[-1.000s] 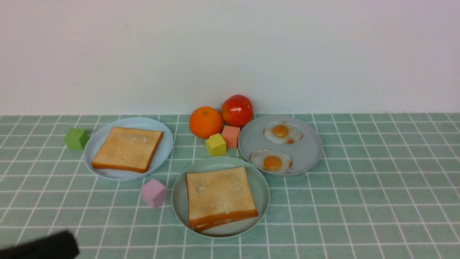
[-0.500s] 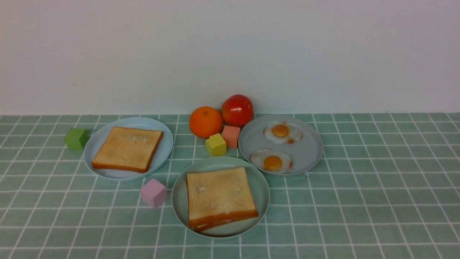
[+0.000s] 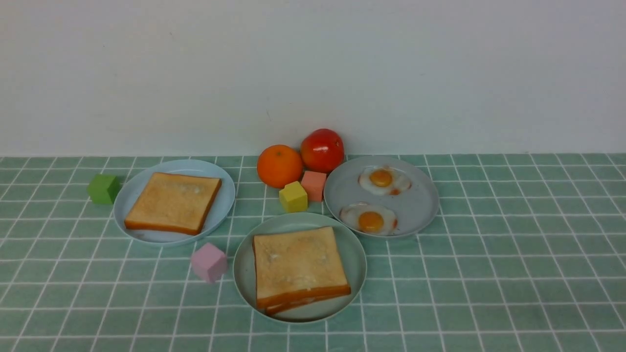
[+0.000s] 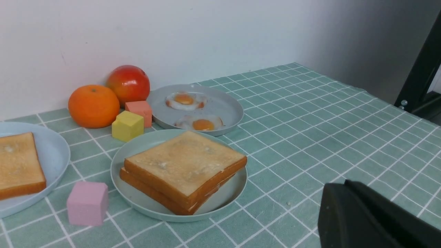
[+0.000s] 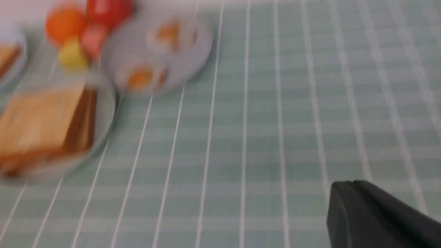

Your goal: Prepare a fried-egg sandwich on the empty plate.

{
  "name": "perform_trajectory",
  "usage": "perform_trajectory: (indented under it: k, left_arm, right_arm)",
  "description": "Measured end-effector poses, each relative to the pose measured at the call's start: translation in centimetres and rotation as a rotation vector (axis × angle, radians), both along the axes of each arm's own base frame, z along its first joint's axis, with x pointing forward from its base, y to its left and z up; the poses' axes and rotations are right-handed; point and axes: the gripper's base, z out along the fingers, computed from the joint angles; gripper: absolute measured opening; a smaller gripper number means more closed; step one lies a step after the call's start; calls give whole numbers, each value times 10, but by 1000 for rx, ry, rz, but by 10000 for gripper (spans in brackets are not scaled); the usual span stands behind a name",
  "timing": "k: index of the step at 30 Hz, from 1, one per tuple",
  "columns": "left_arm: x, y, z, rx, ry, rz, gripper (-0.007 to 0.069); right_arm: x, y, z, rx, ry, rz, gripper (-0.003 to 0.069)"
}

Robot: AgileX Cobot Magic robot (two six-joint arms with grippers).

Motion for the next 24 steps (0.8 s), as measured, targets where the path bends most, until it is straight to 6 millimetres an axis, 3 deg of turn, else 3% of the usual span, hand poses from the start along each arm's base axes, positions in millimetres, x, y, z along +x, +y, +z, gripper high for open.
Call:
perform_trajectory:
  k: [3, 4, 12, 24]
  left_arm:
    - [0, 0, 0, 1, 1, 0, -13]
    - [0, 0, -1, 3, 3, 0, -13]
    - [0, 0, -1, 4, 5, -1, -13]
    - [0, 0, -1, 6, 7, -1, -13]
  right_arm:
    - [1, -2, -16, -45, -98, -46, -14]
    - [-2, -5, -31, -55, -142, -97, -14]
    - [-4, -8, -103, -55, -152, -172, -14]
    - [-2, -3, -106, 5, -181, -138, -14]
